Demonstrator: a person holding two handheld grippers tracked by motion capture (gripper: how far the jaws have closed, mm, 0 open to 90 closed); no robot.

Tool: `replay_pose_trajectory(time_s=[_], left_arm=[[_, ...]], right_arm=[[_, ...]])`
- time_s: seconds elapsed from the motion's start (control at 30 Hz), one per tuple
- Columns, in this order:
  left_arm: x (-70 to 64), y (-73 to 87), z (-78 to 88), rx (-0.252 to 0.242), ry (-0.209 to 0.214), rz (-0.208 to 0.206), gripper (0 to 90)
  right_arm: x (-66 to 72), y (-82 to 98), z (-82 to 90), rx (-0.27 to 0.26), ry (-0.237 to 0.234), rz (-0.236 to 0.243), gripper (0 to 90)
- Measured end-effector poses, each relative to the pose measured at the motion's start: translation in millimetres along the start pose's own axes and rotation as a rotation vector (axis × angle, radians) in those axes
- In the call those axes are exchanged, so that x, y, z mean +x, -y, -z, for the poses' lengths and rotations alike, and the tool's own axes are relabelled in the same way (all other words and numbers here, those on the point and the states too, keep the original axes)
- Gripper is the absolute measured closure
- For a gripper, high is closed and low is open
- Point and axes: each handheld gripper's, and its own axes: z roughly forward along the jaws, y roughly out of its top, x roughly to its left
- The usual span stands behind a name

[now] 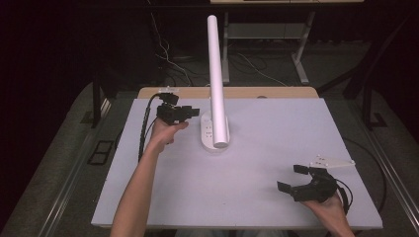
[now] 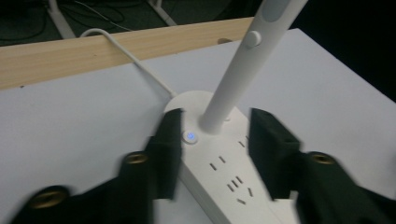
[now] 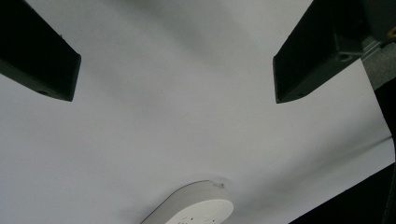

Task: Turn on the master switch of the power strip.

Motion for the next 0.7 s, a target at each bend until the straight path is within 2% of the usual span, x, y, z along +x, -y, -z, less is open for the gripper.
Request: replay_pose_trajectory(time_s=[0.17, 0.2, 0.3, 0.47, 0.7], left_arm=[[-2.1, 1.8, 11.9, 0.003, 0.021, -0.01, 18.6], [-2.7, 2.8, 14.4, -0.001, 0.028, -0.003, 14.3], [-1.8, 5.4, 20.2, 0.009, 0.063, -0.017, 0.0], [-3.9, 11.5, 28.8, 0.022, 0.061, -0.025, 0.0], [-11.3, 24.7, 41.8, 0.006, 0.057, -0.037, 0.0]], right_arm=[[0.0, -0.1, 0.2, -0.003, -0.001, -0.001, 0.5], [0.0, -0.1, 0.2, -0.003, -0.002, 0.0, 0.5], [0.1, -0.1, 0.0, -0.004, -0.002, 0.001, 0.5], [0.0, -0.1, 0.2, -0.005, -0.001, 0.0, 0.5], [0.1, -0.1, 0.3, -0.006, 0.0, -0.001, 0.5]])
